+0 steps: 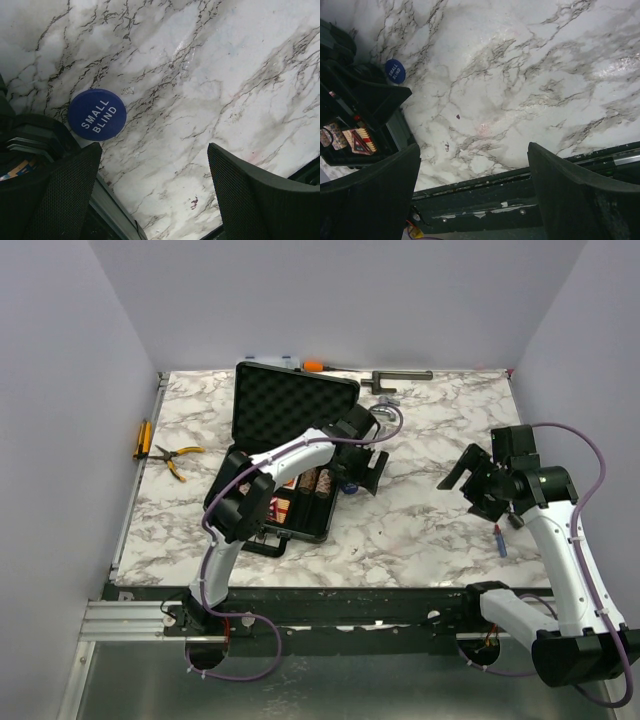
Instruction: Pack up texas hold em set
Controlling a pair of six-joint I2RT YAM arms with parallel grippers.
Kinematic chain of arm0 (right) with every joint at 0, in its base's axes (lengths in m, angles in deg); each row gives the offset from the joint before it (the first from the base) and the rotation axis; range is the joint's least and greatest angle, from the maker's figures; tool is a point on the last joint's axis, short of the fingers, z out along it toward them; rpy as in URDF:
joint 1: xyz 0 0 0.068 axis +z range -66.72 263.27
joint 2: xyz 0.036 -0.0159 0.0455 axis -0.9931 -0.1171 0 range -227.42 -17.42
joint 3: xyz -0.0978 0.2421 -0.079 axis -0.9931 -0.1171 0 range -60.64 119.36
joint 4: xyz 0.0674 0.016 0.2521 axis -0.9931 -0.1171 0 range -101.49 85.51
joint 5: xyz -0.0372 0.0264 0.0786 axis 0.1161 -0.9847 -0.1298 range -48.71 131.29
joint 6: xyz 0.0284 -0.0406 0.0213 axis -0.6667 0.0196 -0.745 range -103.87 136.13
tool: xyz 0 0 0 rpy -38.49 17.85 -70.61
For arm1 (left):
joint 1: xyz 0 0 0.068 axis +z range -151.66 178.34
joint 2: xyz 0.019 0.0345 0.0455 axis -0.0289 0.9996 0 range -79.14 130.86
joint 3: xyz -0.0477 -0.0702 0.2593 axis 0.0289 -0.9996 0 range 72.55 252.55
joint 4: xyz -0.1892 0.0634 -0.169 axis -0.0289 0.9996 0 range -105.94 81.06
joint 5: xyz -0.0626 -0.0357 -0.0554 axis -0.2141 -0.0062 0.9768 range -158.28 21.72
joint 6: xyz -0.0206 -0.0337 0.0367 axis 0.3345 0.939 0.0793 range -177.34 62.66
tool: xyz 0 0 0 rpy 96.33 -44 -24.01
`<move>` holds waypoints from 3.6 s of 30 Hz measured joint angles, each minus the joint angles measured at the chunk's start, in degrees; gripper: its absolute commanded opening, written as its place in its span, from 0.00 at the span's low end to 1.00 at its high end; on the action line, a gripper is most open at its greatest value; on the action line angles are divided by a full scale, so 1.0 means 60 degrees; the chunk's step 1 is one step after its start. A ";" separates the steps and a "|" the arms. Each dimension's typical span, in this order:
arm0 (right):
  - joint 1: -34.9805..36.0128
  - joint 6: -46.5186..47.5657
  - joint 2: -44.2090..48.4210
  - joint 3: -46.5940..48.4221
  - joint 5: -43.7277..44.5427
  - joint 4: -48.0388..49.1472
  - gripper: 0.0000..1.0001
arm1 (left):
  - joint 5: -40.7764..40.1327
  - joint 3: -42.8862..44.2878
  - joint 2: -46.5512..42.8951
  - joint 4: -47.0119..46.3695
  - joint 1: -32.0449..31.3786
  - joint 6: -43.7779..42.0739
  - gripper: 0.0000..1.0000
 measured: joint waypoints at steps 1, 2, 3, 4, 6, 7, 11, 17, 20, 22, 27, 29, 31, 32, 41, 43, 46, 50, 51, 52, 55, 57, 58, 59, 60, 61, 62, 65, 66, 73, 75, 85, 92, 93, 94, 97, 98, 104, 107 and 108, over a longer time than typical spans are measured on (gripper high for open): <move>-0.0004 0.0000 0.0000 -0.0004 -0.0004 0.0022 0.91 | 0.0022 -0.0040 -0.0029 -0.0047 0.0025 0.0011 0.89; -0.0004 0.0000 0.0000 -0.0015 -0.0007 0.0044 0.91 | 0.0069 -0.0102 -0.0076 -0.0153 0.0069 0.0029 0.89; 0.0000 0.0000 0.0000 -0.0018 -0.0007 0.0055 0.91 | 0.0080 -0.0175 -0.0120 -0.0244 0.0109 0.0036 0.89; -0.0004 -0.0004 0.0000 -0.0025 -0.0011 0.0069 0.91 | 0.0069 -0.0244 -0.0164 -0.0331 0.0138 0.0040 0.89; 0.0000 -0.0004 0.0000 -0.0025 -0.0011 0.0076 0.91 | -0.0058 -0.0372 -0.0240 -0.0433 0.0208 0.0004 0.89; 0.0000 -0.0004 0.0000 -0.0025 -0.0015 0.0080 0.91 | -0.0244 -0.0484 -0.0306 -0.0492 0.0280 -0.0036 0.89; 0.0000 -0.0004 -0.0007 -0.0025 -0.0018 0.0106 0.91 | -0.1115 -0.0827 -0.0492 -0.0543 0.0528 -0.0215 0.89; 0.0000 -0.0004 -0.0058 -0.0087 -0.0102 0.0244 0.91 | -0.2164 -0.1377 -0.0641 -0.0510 0.0765 -0.0521 0.89; 0.0000 -0.0004 -0.0117 -0.0138 -0.0160 0.0291 0.91 | -0.2182 -0.1537 -0.0637 -0.0208 0.0765 -0.0605 0.89; 0.0000 0.0000 -0.0142 -0.0138 -0.0182 0.0295 0.91 | -0.2182 -0.1490 -0.0616 0.0033 0.0641 -0.0656 0.89; 0.0000 0.0040 -0.0149 -0.0138 -0.0182 0.0284 0.91 | -0.2167 -0.0590 -0.0193 0.0535 0.0204 -0.0579 0.89; 0.0000 0.0084 -0.0149 -0.0131 -0.0178 0.0277 0.91 | -0.2164 -0.0262 0.0029 0.0590 0.0080 -0.0481 0.89; -0.0004 0.0138 -0.0149 -0.0127 -0.0178 0.0273 0.91 | -0.2160 -0.0080 0.0208 0.0597 -0.0007 -0.0408 0.88; 0.0000 0.0157 -0.0149 -0.0127 -0.0178 0.0273 0.91 | -0.2160 -0.0033 0.0299 0.0612 -0.0018 -0.0357 0.88; 0.0000 0.0182 -0.0149 -0.0127 -0.0182 0.0277 0.91 | -0.2164 0.0102 0.0561 0.0736 0.0062 -0.0208 0.81; -0.0004 0.0182 -0.0164 -0.0127 -0.0182 0.0277 0.91 | -0.2167 0.0229 0.0623 0.0747 0.0055 -0.0182 0.80; 0.0000 0.0182 -0.0204 -0.0127 -0.0182 0.0277 0.91 | -0.2171 0.0335 0.0667 0.0747 0.0018 -0.0113 0.80; -0.0004 0.0178 -0.0211 -0.0127 -0.0182 0.0280 0.91 | -0.2164 0.0477 0.0729 0.0816 -0.0117 0.0007 0.76; 0.0000 0.0178 -0.0211 -0.0131 -0.0182 0.0277 0.91 | -0.2157 0.0579 0.0794 0.0820 -0.0157 0.0062 0.76; 0.0000 0.0178 -0.0215 -0.0131 -0.0182 0.0280 0.91 | -0.2153 0.0681 0.0860 0.0820 -0.0200 0.0142 0.75; 0.0000 0.0178 -0.0211 -0.0138 -0.0182 0.0280 0.91 | -0.2135 0.0965 0.1035 0.0860 -0.0273 0.0335 0.72; 0.0000 0.0178 -0.0211 -0.0153 -0.0182 0.0280 0.91 | -0.2055 0.1144 0.1122 0.0896 -0.0306 0.0470 0.72; 0.0000 0.0178 -0.0211 -0.0153 -0.0186 0.0280 0.91 | -0.2007 0.1260 0.1173 0.0947 -0.0313 0.0535 0.72; -0.0004 0.0178 -0.0211 -0.0153 -0.0182 0.0284 0.91 | -0.1974 0.1384 0.1217 0.0987 -0.0313 0.0601 0.72; -0.0004 0.0178 -0.0211 -0.0153 -0.0182 0.0280 0.91 | -0.1956 0.1552 0.1282 0.1060 -0.0313 0.0678 0.71; -0.0004 0.0178 -0.0211 -0.0153 -0.0186 0.0280 0.91 | -0.1956 0.1672 0.1333 0.1093 -0.0317 0.0739 0.71; 0.0000 0.0178 -0.0211 -0.0153 -0.0186 0.0280 0.91 | -0.1956 0.1789 0.1381 0.1144 -0.0317 0.0790 0.70; 0.0000 0.0178 -0.0215 -0.0153 -0.0186 0.0280 0.91 | -0.1956 0.2131 0.1559 0.1337 -0.0317 0.0918 0.70; 0.0000 0.0178 -0.0215 -0.0153 -0.0193 0.0280 0.91 | -0.1956 0.2244 0.1628 0.1432 -0.0317 0.0954 0.71; 0.0000 0.0175 -0.0288 -0.0153 -0.0262 0.0288 0.91 | -0.1370 0.2608 0.1934 0.1974 -0.0313 0.0987 0.75; 0.0000 0.0171 -0.0295 -0.0153 -0.0277 0.0288 0.91 | -0.1067 0.2514 0.1905 0.2004 -0.0321 0.0987 0.75; 0.0000 0.0142 -0.0299 -0.0153 -0.0368 0.0291 0.91 | -0.0211 0.0943 0.1118 0.1577 -0.0798 0.0943 0.75; 0.0000 0.0127 -0.0299 -0.0153 -0.0433 0.0295 0.91 | -0.0117 0.0186 0.0605 0.1541 -0.1188 0.0951 0.77; 0.0000 0.0124 -0.0299 -0.0153 -0.0455 0.0295 0.91 | -0.0117 0.0266 0.0608 0.1621 -0.1173 0.0998 0.78; 0.0000 0.0109 -0.0299 -0.0153 -0.0474 0.0299 0.91 | -0.0113 0.0346 0.0612 0.1687 -0.1129 0.1038 0.79; 0.0000 0.0073 -0.0299 -0.0153 -0.0528 0.0317 0.91 | 0.0033 0.0783 0.0612 0.1778 -0.0725 0.1279 0.78; -0.0004 0.0073 -0.0299 -0.0153 -0.0539 0.0321 0.91 | 0.0084 0.0943 0.0612 0.1778 -0.0550 0.1344 0.77; 0.0000 0.0073 -0.0364 -0.0153 -0.0557 0.0324 0.91 | 0.0474 0.2197 0.0772 0.1683 0.0630 0.1759 0.67; 0.0000 0.0073 -0.0441 -0.0149 -0.0594 0.0346 0.91 | 0.0729 0.2393 0.0984 0.1446 0.0943 0.1902 0.39; 0.0000 0.0073 -0.0463 -0.0149 -0.0608 0.0353 0.91 | 0.0834 0.2393 0.1093 0.1326 0.0987 0.1934 0.25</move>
